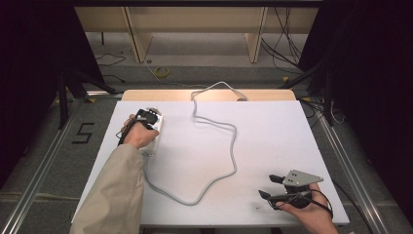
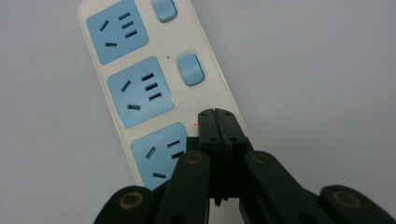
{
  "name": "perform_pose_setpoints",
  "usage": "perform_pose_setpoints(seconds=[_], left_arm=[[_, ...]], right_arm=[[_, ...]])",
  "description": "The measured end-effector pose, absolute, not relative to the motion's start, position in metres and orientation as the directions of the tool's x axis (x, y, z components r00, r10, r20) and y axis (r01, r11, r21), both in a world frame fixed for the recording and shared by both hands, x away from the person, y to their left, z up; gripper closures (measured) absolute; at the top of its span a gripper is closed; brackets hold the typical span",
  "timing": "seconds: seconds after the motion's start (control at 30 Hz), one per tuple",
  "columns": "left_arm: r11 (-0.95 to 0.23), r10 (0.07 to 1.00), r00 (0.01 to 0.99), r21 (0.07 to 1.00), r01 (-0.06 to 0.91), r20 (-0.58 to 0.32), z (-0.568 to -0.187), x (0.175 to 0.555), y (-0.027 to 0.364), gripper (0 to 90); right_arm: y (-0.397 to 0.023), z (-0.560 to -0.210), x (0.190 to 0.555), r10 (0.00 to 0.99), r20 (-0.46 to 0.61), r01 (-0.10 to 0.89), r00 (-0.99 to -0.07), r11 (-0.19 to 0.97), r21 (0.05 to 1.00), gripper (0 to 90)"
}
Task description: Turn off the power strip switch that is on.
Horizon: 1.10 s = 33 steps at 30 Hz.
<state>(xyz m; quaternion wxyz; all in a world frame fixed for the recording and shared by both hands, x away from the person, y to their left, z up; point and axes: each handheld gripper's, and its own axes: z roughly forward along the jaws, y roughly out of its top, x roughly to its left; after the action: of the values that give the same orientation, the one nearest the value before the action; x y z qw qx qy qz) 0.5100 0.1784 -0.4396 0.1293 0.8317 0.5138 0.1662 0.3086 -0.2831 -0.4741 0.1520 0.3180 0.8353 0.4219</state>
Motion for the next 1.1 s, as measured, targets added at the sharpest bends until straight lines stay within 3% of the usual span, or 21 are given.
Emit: perform_pose_setpoints(seconds=[0.9, 1.1], left_arm=[[-0.426, 0.898, 0.424, 0.48, 0.767, 0.119, -0.433, 0.497, 0.19, 89.3], [-0.431, 0.892, 0.438, 0.501, 0.751, 0.111, -0.428, 0.489, 0.193, 85.0]], right_arm=[[-0.284, -0.474, 0.309, 0.664, 0.016, 0.407, -0.747, 0.439, 0.801, 32.3], [-0.284, -0.474, 0.309, 0.664, 0.015, 0.408, -0.747, 0.44, 0.8, 32.4]])
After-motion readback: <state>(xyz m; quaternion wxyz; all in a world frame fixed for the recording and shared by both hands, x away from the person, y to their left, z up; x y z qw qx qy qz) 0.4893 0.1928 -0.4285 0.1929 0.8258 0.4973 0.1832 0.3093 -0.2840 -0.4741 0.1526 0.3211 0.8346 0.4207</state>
